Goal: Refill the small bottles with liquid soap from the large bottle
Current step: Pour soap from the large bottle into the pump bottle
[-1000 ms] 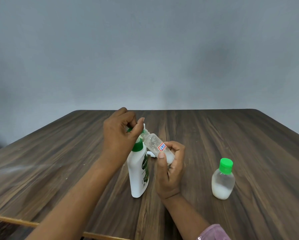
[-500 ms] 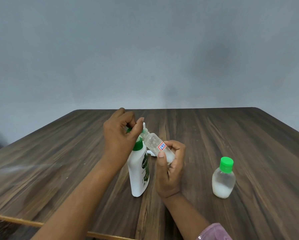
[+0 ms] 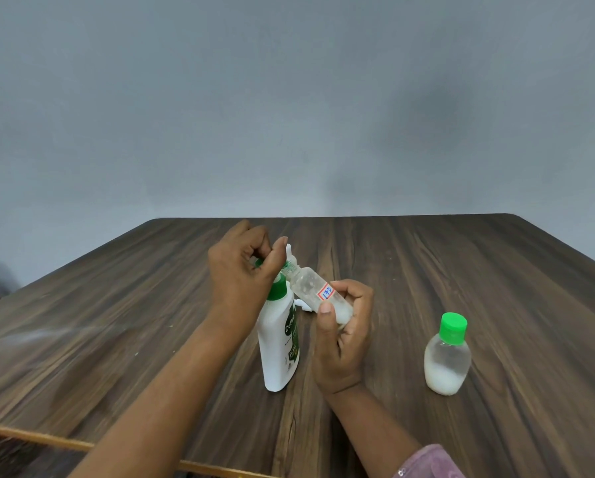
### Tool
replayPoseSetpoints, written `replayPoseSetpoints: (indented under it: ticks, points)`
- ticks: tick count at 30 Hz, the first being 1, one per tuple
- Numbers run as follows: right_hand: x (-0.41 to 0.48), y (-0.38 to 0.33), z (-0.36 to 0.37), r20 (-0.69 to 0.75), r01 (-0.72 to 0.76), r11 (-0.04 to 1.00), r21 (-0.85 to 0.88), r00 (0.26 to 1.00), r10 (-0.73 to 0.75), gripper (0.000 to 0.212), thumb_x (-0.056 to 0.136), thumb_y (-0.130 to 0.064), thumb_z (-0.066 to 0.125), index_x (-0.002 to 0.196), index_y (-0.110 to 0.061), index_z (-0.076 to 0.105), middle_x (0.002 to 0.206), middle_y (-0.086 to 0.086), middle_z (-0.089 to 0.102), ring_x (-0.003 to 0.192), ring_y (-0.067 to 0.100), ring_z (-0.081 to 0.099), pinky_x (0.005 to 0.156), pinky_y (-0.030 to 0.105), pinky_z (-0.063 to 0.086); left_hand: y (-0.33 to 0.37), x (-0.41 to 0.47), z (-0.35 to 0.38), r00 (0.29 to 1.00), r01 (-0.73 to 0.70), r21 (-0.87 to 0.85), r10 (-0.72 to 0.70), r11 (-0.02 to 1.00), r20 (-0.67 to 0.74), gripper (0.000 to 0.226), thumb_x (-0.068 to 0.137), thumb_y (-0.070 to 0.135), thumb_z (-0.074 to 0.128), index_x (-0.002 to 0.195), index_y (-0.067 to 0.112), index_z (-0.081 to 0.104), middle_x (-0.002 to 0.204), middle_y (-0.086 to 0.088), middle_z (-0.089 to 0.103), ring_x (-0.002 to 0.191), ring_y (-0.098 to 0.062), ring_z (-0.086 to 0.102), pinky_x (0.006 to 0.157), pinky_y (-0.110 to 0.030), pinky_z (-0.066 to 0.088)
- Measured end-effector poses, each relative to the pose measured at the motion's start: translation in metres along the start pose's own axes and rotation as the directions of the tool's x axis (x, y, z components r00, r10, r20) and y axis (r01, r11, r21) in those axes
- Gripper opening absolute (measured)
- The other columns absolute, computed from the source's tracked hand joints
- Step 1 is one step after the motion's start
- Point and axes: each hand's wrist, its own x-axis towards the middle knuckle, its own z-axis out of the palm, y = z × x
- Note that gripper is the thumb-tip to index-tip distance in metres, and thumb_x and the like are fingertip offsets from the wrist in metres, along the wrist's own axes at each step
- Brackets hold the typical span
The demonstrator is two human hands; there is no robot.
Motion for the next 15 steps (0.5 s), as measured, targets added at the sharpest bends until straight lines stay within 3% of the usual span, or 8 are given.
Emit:
replayPoseSetpoints:
  ticks: [8,15]
  points:
    - [0.001,0.000,0.002,0.020,-0.001,1.000,-0.007,1.000,0.001,0.018,0.086,-0.024,0.044,0.102,-0.016,0.046,0.096,-0.030,0.053,0.078,-0.007,0.056,0.062,0.003,0.040,0.004,0.015,-0.003,0.996,-0.044,0.040,0.040,0.998,0.085,0.043,0.078,0.017,0.065,0.051,0.026,0.032,0.054,0.005,0.037,0.054,-0.010,0.037,0.052,-0.019,0.027]
    - [0.002,0.001,0.001,-0.025,-0.004,1.000,-0.012,1.000,0.003,0.022,0.085,-0.023,0.044,0.098,-0.007,0.047,0.092,-0.029,0.054,0.075,-0.008,0.055,0.062,0.003,0.039,-0.003,0.000,0.003,1.000,0.000,0.018,0.000,1.000,-0.002,0.040,0.078,0.011,0.064,0.049,0.008,0.037,0.052,-0.002,0.035,0.052,-0.008,0.031,0.050,-0.020,0.024]
